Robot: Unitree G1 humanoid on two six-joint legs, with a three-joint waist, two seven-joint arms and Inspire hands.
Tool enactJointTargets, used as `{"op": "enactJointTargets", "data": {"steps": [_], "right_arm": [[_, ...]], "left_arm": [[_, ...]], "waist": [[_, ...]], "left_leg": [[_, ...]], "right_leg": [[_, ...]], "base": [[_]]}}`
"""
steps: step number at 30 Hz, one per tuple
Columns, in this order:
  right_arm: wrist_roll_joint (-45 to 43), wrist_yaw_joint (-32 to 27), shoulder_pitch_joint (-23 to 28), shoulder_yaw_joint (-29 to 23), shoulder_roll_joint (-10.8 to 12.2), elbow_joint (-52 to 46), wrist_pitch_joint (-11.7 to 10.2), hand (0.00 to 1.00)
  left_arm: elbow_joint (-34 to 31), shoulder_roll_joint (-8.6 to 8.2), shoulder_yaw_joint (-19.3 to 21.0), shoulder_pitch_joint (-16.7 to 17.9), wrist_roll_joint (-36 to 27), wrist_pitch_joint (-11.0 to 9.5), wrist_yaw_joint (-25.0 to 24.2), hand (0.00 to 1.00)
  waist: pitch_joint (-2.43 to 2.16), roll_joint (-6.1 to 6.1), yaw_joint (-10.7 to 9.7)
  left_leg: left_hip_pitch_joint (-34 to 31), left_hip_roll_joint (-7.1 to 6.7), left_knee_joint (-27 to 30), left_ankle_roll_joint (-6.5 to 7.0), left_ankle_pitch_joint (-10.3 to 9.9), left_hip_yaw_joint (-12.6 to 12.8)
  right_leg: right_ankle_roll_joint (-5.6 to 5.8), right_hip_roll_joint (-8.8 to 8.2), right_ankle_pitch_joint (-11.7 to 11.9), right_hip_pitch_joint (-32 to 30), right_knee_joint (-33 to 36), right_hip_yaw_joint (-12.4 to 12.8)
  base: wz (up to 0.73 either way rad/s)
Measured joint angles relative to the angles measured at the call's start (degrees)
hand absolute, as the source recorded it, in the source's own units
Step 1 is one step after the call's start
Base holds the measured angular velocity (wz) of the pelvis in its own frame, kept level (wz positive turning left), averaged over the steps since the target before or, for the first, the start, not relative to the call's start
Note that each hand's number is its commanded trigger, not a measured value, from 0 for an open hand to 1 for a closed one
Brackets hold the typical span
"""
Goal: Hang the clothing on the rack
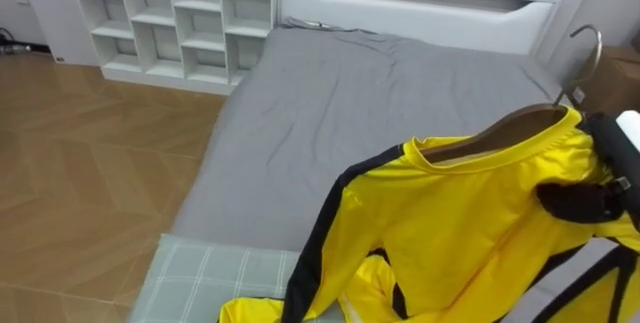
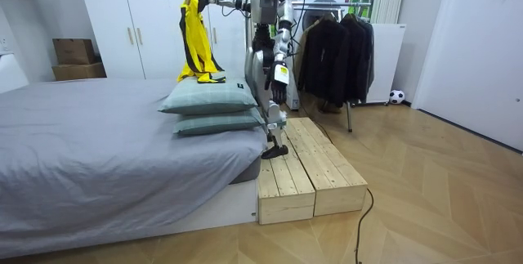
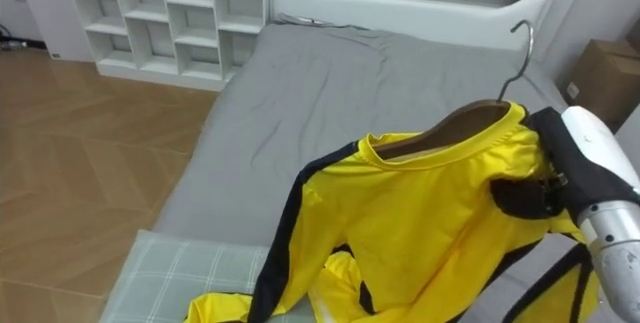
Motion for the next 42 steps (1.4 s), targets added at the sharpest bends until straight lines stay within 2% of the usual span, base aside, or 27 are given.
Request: {"op": "enactJointTargets", "data": {"steps": [3, 9, 18, 21, 27, 33, 35, 36, 38, 39, 40, 41, 42], "right_arm": [[-2.32, 2.31, 0.03, 0.02, -0.01, -3.28, 0.73, 1.00], [-2.62, 5.73, 0.03, -0.16, 0.00, -6.02, 1.18, 1.00], [-2.93, 7.08, 0.04, -0.16, 0.19, -7.57, 1.03, 1.00], [-4.34, 7.08, 0.22, -0.16, 0.55, -7.47, 1.03, 1.00], [-5.16, 8.38, 2.66, -0.16, 0.57, -7.43, 1.12, 1.00], [-4.59, 8.96, 3.67, 1.05, 0.59, -7.44, 2.26, 1.00], [-4.52, 8.96, 3.69, 2.98, 0.64, -7.24, 2.19, 1.00], [-4.53, 8.96, 3.67, 4.33, 0.64, -6.81, 2.13, 1.00], [-4.75, 8.97, 3.69, 6.43, 0.67, -6.55, 2.19, 1.00], [-4.84, 9.03, 3.72, 6.78, 0.71, -6.58, 2.19, 1.00], [-4.83, 9.24, 3.60, 7.19, 0.78, -6.57, 2.19, 1.00], [-4.99, 9.48, 3.19, 7.64, 0.80, -6.58, 2.17, 1.00], [-5.01, 9.48, 3.03, 7.93, 0.80, -6.58, 2.16, 1.00]], "left_arm": [[3.20, -0.16, -0.05, -0.36, 0.00, 0.08, -1.08, 0.00], [5.29, -1.20, -0.19, -0.31, 0.01, 1.92, -4.58, 0.00], [6.20, -1.79, -3.20, -1.03, 0.04, 2.41, -8.24, 0.00], [6.20, -1.81, -4.10, -1.87, 0.00, 2.44, -9.17, 0.00], [6.10, -1.77, -4.89, -2.56, 0.46, 2.80, -12.29, 0.00], [6.54, -0.75, -6.78, -3.38, 0.09, 3.44, -13.72, 0.00], [7.60, 0.38, -8.59, -3.82, 0.04, 3.39, -13.76, 0.00], [8.28, 1.17, -9.42, -5.06, 0.23, 3.61, -13.77, 0.00], [8.84, 1.75, -9.31, -6.26, 0.61, 3.75, -13.86, 0.00], [9.14, 1.78, -9.13, -6.62, 0.84, 3.75, -13.96, 0.00], [9.77, 1.83, -8.73, -7.45, 1.12, 3.72, -14.39, 0.00], [10.32, 1.85, -8.73, -7.83, 1.92, 3.78, -14.61, 0.00], [10.50, 1.86, -8.73, -7.82, 1.97, 3.80, -14.68, 0.00]], "waist": [[0.21, -0.38, -0.08], [0.01, -1.15, -0.45], [0.41, -0.59, -1.09], [0.41, -0.67, -1.83], [0.31, -0.83, -2.06], [0.46, -0.68, -1.37], [0.50, -0.67, -1.24], [0.61, -0.66, -1.26], [0.67, -0.58, 0.13], [0.70, -0.38, 0.66], [0.74, -0.14, 2.45], [0.78, 0.17, 3.25], [0.88, 0.37, 3.20]], "left_leg": [[-0.11, 0.00, 0.00, -0.03, -0.10, -0.06], [-0.28, 0.01, 0.13, 0.01, -0.29, -0.13], [-0.38, -0.03, 0.16, 0.16, -0.45, -0.37], [-0.54, -0.03, 0.19, 0.15, -0.44, -0.36], [-0.32, 0.07, 0.17, 0.10, -0.48, 0.31], [-0.27, 0.71, 0.17, 0.04, -1.23, 3.24], [-0.20, 0.96, 0.23, -0.03, -1.40, 4.45], [-0.33, 1.13, 0.96, -0.11, -1.94, 5.37], [-0.92, 1.76, 1.88, -0.18, -2.73, 8.18], [-0.96, 1.96, 1.88, -0.19, -2.89, 9.33], [-0.66, 2.31, 1.82, -0.30, -3.17, 11.95], [-0.41, 2.63, 1.88, -0.32, -3.48, 14.37], [-0.29, 2.77, 1.99, -0.31, -3.63, 15.26]], "right_leg": [[0.00, 0.03, 0.00, -0.16, 0.05, 0.09], [0.00, -0.04, -0.01, -0.17, -0.10, 0.14], [0.06, -0.12, -0.05, -0.10, -0.29, -0.04], [0.07, -0.21, -0.06, -0.08, -0.53, -0.38], [0.05, -0.08, -0.05, -0.28, -0.88, 0.30], [0.03, 0.44, -0.02, -2.10, 0.14, 2.96], [-0.02, 0.78, 0.19, -2.16, 0.24, 4.01], [-0.07, 1.03, 0.28, -2.80, 0.42, 4.71], [-0.12, 1.68, 0.32, -4.86, 2.05, 5.22], [-0.14, 1.73, 0.63, -5.28, 2.09, 4.93], [-0.56, 1.93, 1.14, -5.98, 2.04, 3.64], [-0.90, 1.93, 1.59, -6.54, 2.04, 1.25], [-1.01, 1.81, 1.83, -6.63, 2.00, -0.52]], "base": [[0.00], [0.00], [0.00], [0.03], [-0.06], [-0.25], [-0.30], [-0.45], [-0.64], [-0.92], [-1.11], [-1.10], [-0.85]]}}
